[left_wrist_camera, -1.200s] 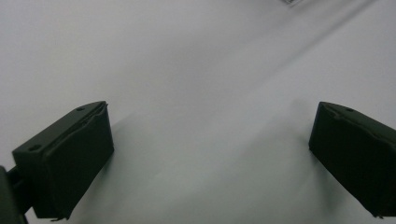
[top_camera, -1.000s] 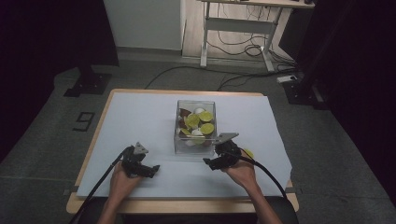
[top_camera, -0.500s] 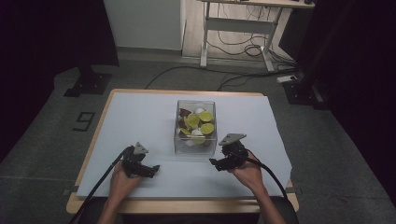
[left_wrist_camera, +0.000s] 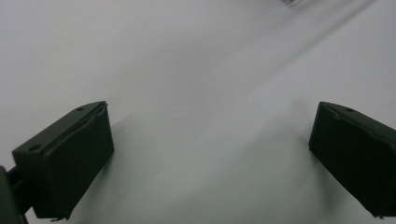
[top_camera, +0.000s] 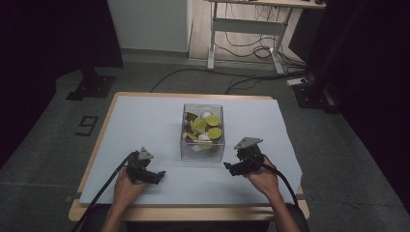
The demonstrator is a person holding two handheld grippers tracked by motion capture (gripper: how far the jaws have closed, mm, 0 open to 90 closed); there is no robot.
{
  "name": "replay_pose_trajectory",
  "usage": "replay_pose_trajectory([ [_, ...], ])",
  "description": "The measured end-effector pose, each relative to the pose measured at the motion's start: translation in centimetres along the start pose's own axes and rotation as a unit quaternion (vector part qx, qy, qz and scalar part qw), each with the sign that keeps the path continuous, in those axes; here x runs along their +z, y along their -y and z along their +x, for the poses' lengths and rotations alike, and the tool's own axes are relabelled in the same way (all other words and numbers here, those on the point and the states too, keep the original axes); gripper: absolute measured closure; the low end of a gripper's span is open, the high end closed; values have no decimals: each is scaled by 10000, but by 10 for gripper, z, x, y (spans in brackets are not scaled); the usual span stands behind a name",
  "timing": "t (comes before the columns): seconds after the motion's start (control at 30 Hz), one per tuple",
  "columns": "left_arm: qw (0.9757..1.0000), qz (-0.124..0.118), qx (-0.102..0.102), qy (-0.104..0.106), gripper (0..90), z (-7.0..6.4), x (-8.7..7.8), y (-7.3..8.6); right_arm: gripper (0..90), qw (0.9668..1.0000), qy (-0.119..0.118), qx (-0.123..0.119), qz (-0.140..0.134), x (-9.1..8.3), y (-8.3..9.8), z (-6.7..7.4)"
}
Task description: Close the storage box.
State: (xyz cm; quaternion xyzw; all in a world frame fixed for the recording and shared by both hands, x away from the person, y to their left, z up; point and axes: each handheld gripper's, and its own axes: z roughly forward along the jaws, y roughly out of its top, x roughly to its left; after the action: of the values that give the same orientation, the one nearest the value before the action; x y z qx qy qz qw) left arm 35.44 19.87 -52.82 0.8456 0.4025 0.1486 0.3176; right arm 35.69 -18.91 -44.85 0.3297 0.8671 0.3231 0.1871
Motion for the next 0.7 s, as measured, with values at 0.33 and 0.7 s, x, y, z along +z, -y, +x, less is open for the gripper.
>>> replay_pose_trajectory([
  [0.33, 10000, 0, 0, 1, 0, 0, 0, 0, 120, 9997, 121, 198, -84, -9, 8, -13],
  [0.7, 10000, -1, 1, 0, 0, 0, 0, 0, 2, 9982, 195, 572, -40, -18, 24, -30],
])
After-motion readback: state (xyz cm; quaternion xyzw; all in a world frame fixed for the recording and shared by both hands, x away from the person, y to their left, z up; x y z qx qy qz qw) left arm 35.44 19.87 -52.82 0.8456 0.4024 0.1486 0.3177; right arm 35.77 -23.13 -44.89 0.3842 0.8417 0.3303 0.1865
